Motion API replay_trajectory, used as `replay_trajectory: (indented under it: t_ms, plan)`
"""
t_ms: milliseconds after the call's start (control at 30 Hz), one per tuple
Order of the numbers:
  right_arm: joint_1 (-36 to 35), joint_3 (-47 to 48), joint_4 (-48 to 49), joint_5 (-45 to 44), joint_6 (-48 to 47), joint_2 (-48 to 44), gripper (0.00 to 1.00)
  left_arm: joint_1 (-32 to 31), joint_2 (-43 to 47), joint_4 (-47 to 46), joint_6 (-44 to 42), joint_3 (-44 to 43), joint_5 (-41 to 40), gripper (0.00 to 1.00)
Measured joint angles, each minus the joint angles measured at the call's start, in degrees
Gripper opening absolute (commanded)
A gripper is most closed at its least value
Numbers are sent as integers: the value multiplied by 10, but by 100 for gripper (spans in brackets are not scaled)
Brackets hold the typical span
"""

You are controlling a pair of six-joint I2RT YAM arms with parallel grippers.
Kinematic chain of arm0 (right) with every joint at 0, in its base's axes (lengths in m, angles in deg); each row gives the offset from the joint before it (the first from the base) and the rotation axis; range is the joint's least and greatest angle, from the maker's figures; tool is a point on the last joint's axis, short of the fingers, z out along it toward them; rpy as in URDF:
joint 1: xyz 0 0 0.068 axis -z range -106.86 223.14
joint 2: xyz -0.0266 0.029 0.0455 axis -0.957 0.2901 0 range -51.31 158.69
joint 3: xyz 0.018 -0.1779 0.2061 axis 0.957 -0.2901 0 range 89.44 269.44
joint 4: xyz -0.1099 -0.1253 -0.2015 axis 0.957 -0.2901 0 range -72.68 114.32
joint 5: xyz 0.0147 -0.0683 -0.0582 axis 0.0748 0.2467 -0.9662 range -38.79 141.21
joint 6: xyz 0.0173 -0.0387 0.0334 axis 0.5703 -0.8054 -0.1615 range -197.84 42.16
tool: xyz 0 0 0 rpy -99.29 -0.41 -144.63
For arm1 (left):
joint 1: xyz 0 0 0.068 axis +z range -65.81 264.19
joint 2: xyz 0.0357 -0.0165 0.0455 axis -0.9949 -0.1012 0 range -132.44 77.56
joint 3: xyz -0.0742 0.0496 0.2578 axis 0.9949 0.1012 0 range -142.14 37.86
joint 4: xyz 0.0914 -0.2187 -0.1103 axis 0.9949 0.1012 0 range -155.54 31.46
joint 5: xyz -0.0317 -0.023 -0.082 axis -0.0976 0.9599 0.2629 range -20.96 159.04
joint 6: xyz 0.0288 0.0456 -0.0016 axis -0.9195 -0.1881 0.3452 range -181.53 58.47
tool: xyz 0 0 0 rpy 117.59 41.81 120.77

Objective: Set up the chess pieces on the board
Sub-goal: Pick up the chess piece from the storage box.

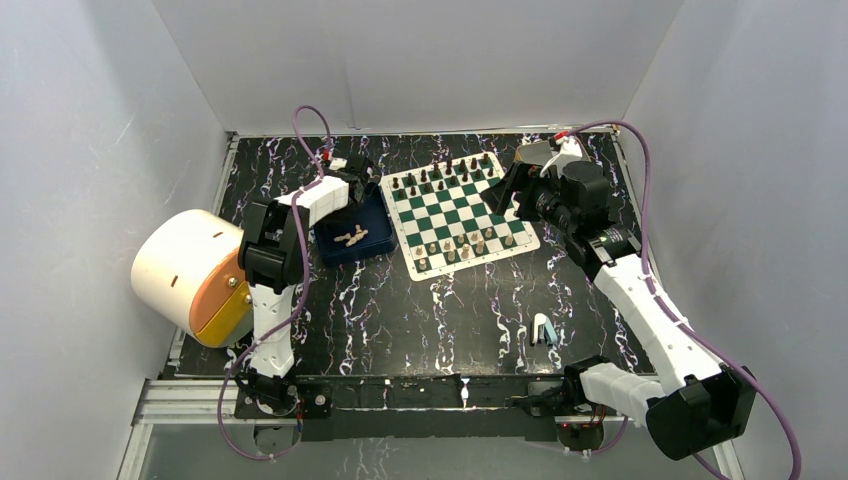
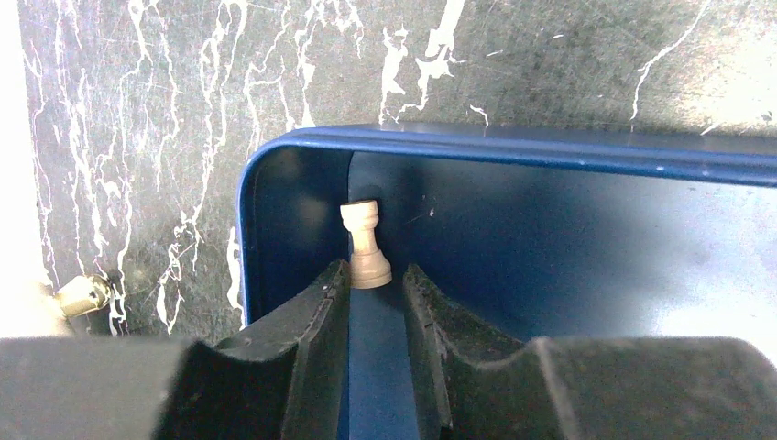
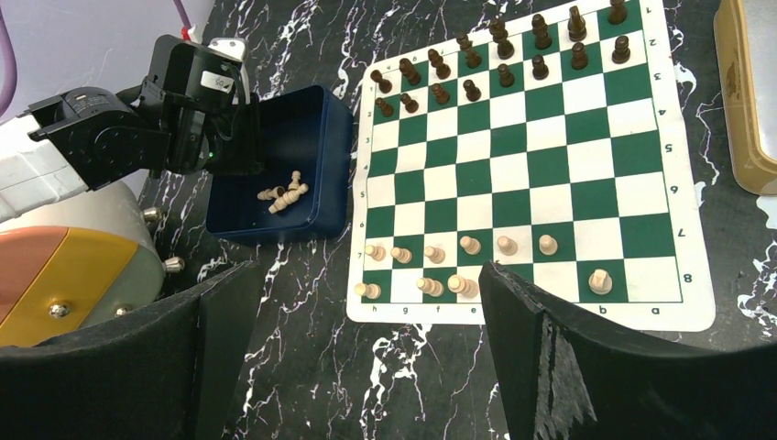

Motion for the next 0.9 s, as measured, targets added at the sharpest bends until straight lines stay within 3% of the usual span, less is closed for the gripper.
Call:
replay_trajectory:
  t_ms: [200, 900]
  plan:
    - [0, 0, 2, 0, 0, 0, 97, 5, 0, 2, 2, -4, 1, 33]
    - [0, -18, 16, -2, -2, -11, 97, 12, 6, -12, -19, -9, 78, 17]
